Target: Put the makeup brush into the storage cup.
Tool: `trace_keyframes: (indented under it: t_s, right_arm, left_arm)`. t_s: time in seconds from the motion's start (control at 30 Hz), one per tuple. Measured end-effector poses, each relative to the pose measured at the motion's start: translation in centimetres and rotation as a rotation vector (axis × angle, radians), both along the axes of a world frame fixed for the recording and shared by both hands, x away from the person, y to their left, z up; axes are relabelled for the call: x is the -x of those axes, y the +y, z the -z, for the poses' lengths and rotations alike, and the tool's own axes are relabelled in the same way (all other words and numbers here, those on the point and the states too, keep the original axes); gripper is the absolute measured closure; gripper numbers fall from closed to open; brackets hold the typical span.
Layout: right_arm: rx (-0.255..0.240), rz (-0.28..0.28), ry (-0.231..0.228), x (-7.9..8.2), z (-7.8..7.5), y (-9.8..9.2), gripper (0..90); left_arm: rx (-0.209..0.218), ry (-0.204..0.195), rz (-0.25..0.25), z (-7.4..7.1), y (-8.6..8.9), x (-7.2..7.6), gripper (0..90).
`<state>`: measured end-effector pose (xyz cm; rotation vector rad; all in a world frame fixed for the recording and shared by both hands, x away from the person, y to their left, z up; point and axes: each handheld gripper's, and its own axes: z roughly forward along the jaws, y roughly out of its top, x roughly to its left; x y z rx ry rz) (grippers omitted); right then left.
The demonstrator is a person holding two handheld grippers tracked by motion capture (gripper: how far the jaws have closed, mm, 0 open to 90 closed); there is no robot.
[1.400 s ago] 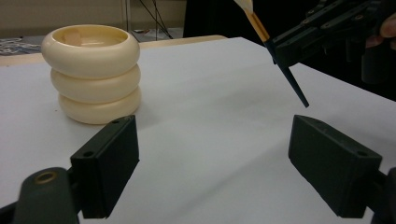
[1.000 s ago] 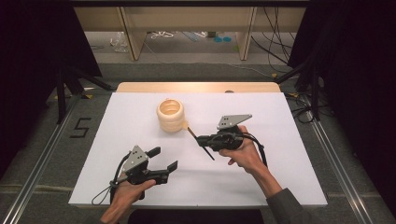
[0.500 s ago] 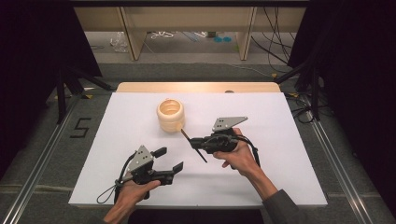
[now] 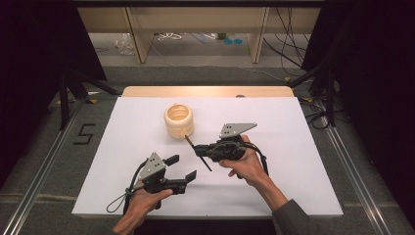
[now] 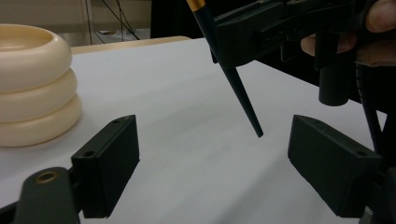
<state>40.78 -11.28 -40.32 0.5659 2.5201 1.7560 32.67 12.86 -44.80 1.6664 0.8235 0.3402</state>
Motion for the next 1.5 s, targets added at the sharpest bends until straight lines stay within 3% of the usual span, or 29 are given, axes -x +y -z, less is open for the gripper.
trace_keyframes:
  t_s: [0.13,0.17,0.27,0.3,0.37,0.47,0.6,0.67,0.83,0.9,1.2,1.5]
  right_arm:
    - [-0.005,-0.005,0.0,0.1,0.1,0.3,83.4]
    - [-0.008,-0.009,0.008,0.1,0.1,0.3,83.5]
    - [-0.012,-0.014,0.011,0.2,0.0,0.3,83.5]
    - [-0.007,-0.01,0.01,0.3,0.0,0.3,83.4]
    - [-0.016,-0.018,0.011,0.3,0.1,0.5,83.5]
    - [-0.021,-0.025,0.016,0.4,0.3,0.8,83.4]
    - [-0.021,-0.034,0.02,0.5,0.3,0.9,83.5]
    - [-0.03,-0.037,0.023,0.6,0.3,0.9,83.4]
    - [-0.043,-0.044,0.027,0.7,0.3,1.0,83.5]
    - [-0.042,-0.046,0.027,0.7,0.3,1.1,83.4]
    - [-0.04,-0.054,0.046,1.0,0.4,1.4,83.5]
    - [-0.049,-0.062,0.031,1.1,0.5,1.7,83.4]
  left_arm:
    - [0.012,0.004,0.008,0.1,-0.2,-0.1,16.3]
    - [0.006,0.02,0.0,0.0,-0.3,0.0,16.1]
    - [-0.001,0.01,0.008,0.1,-0.5,-0.1,16.7]
    - [0.012,0.035,0.007,0.1,-0.8,0.1,17.5]
    - [-0.001,0.011,0.028,0.1,-0.8,-0.1,18.2]
    - [-0.013,0.014,0.027,0.1,-0.8,-0.2,19.0]
    - [0.001,0.029,0.024,0.2,-1.1,-0.1,21.1]
    - [-0.011,0.01,0.044,0.2,-1.2,-0.2,22.9]
    - [-0.001,0.023,0.022,0.2,-1.5,-0.2,27.0]
    - [-0.007,0.006,0.039,0.2,-1.5,-0.3,28.3]
    - [0.013,0.01,0.04,0.1,-1.6,-0.2,37.6]
    - [0.039,0.022,0.034,-0.1,-1.5,-0.2,46.9]
